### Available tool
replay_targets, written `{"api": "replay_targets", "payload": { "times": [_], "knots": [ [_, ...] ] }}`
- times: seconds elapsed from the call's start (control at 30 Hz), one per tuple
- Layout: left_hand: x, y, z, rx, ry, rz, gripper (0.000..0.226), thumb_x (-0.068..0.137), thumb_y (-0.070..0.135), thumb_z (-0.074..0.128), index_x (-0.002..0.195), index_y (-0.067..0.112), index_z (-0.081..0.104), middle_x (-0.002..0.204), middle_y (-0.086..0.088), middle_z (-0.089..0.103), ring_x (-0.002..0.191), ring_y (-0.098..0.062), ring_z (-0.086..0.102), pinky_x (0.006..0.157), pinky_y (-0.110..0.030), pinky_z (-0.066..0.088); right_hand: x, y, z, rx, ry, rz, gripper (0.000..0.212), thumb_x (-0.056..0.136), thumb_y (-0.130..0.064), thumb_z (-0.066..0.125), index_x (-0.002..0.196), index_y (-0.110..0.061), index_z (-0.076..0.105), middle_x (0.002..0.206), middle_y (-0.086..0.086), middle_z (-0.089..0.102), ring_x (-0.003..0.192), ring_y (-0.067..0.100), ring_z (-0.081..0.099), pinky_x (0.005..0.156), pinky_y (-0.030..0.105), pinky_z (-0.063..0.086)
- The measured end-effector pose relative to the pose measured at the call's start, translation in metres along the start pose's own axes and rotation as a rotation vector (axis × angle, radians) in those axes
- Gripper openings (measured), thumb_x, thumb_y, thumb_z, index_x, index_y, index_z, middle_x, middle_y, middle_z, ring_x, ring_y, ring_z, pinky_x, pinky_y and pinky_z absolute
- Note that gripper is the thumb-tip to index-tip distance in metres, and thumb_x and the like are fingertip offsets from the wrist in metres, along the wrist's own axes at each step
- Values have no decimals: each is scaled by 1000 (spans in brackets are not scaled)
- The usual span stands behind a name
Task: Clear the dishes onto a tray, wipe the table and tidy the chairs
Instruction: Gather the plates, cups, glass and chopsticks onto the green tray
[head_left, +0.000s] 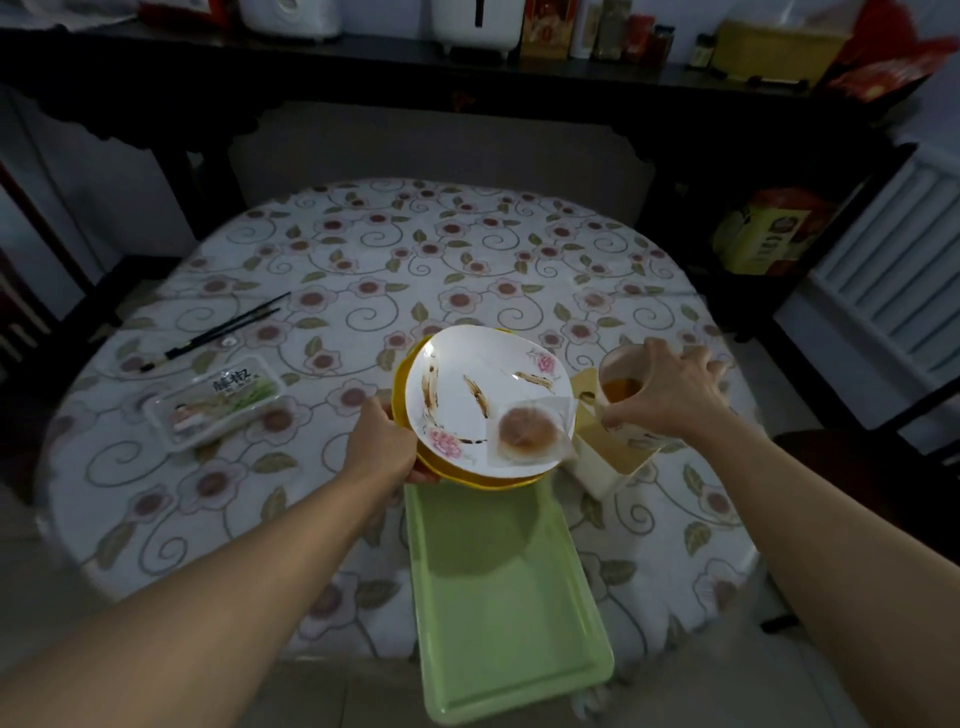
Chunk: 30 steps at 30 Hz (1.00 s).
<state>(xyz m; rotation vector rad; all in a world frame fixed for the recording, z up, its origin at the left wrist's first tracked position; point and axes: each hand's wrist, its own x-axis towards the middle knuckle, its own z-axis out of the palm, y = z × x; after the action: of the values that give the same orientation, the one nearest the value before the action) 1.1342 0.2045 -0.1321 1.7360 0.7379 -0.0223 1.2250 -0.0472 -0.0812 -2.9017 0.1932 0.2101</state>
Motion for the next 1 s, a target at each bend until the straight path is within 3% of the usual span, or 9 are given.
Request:
{"api": "replay_targets", "payload": {
  "times": [0.07, 0.23, 0.37, 0.47, 0.67, 0.83, 1.0],
  "knots": [
    [-13, -12, -3, -1, -27, -3, 22, 90, 14, 58, 106, 14, 44, 95, -17, 66, 60, -30, 70, 48, -31, 56, -11, 2, 4, -9, -9, -17, 103, 52, -48, 79, 138, -27, 25, 136, 17, 24, 129, 40, 21, 101, 55, 35],
    [-44, -46, 2, -11, -48, -51, 24, 88, 13, 59, 107, 13, 43, 86, -19, 69, 61, -33, 70, 58, -41, 61, -35, 10, 13, 45, -20, -58, 103, 52, -48, 80, 138, -29, 25, 136, 15, 24, 129, 38, 21, 99, 53, 37],
    [-61, -75, 14, -10, -28, -86, 23, 91, 18, 57, 109, 16, 43, 85, -15, 69, 53, -25, 68, 50, -34, 58, -50, 19, 19, 68, -44, -101, 104, 53, -48, 79, 139, -28, 25, 135, 15, 25, 129, 37, 21, 102, 54, 35],
    [-70, -96, 24, 22, -24, -119, 20, 92, 17, 54, 110, 17, 45, 80, -11, 69, 56, -28, 70, 52, -40, 60, -60, 23, 26, 75, -62, -134, 103, 53, -46, 80, 139, -27, 26, 133, 14, 26, 128, 35, 20, 101, 52, 37],
    [-78, -128, 37, 80, -30, -199, 20, 90, 15, 59, 106, 14, 47, 93, -15, 66, 65, -30, 70, 54, -40, 60, -70, 25, 57, 56, -104, -162, 111, 47, -50, 82, 140, -31, 25, 133, 13, 26, 128, 34, 22, 100, 51, 40],
    [-73, -144, 41, 80, -24, -215, 17, 91, 12, 57, 105, 11, 48, 96, -15, 62, 68, -33, 70, 56, -47, 60, -79, 19, 84, 33, -121, -191, 104, 50, -49, 82, 136, -29, 27, 132, 11, 27, 126, 33, 26, 101, 48, 37],
    [-70, -142, 44, 125, -18, -203, 12, 94, 13, 52, 106, 12, 51, 89, -8, 60, 66, -28, 69, 47, -34, 57, -88, 6, 106, 44, -110, -206, 98, 50, -47, 82, 132, -30, 30, 127, 10, 31, 122, 32, 29, 95, 46, 40]
  ]
}}
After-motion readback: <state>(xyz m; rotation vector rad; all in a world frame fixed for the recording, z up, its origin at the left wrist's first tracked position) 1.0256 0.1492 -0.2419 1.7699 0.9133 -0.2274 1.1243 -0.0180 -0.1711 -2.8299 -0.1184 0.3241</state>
